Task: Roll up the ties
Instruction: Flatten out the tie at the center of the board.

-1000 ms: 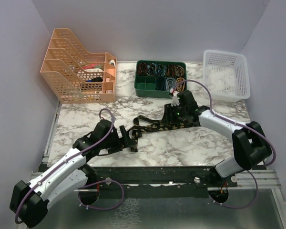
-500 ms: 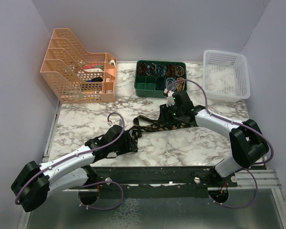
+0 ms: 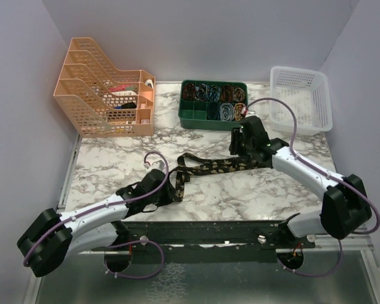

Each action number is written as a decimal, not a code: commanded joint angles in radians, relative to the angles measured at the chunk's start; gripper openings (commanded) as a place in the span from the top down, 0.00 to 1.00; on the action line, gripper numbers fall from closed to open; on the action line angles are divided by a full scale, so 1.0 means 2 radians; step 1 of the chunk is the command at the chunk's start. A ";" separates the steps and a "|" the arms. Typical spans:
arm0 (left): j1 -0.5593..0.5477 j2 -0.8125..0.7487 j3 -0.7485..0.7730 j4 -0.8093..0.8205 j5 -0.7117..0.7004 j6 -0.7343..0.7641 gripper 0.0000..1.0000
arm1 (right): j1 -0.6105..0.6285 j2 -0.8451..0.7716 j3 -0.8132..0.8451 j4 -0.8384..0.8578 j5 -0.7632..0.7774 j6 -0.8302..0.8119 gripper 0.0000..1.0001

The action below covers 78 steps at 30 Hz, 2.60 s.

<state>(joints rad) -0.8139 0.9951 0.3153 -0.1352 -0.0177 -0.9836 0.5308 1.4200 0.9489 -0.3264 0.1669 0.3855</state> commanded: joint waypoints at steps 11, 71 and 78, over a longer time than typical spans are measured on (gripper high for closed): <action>-0.002 -0.049 0.124 -0.136 -0.210 0.216 1.00 | -0.013 -0.043 -0.031 -0.007 -0.029 0.027 0.50; 0.247 -0.051 0.173 -0.130 -0.058 0.254 0.06 | -0.227 -0.015 -0.086 -0.067 -0.057 0.055 0.42; 0.298 -0.050 0.152 -0.136 -0.059 0.229 0.06 | -0.236 0.004 -0.114 -0.017 -0.080 0.057 0.50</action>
<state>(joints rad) -0.2649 0.8989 0.6281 -0.3992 -0.1940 -0.4923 0.0689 1.3956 0.7345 -0.4076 0.0479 0.4980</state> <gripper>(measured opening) 0.934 0.516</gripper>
